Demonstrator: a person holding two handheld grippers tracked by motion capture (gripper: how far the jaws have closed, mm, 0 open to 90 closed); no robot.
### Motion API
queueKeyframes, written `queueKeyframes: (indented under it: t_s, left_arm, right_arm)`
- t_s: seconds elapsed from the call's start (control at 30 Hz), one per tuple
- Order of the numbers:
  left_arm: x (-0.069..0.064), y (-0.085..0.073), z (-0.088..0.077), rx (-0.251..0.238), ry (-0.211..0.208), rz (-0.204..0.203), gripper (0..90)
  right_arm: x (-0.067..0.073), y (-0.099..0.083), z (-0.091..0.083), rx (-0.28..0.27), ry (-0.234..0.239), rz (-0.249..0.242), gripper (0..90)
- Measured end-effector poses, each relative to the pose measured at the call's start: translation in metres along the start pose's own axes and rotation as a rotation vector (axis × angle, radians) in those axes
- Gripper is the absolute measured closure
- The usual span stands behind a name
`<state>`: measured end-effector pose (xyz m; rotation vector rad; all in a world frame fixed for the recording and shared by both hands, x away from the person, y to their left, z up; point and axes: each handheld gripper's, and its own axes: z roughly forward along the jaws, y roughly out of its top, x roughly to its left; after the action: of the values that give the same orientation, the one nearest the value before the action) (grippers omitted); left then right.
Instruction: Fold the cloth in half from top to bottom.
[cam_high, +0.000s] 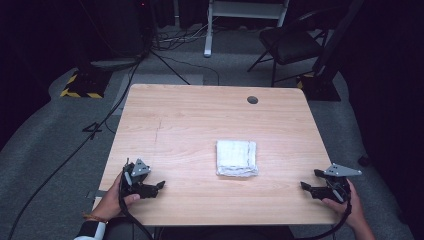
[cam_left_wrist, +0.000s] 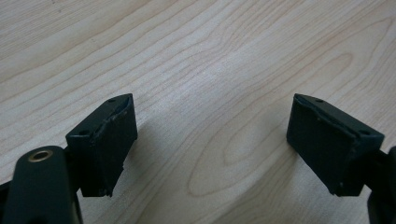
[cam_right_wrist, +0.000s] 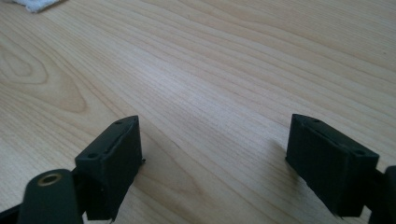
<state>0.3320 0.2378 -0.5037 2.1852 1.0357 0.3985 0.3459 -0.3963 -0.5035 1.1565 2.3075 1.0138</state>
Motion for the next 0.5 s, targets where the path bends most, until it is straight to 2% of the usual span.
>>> queueKeyframes:
  t_s: [0.5]
  left_arm:
    - [-0.0002, -0.0001, 0.0001, -0.002, 0.003, -0.001, 16.6]
  right_arm:
    - [-0.0002, 0.0009, 0.0011, 0.000, -0.005, 0.006, 18.3]
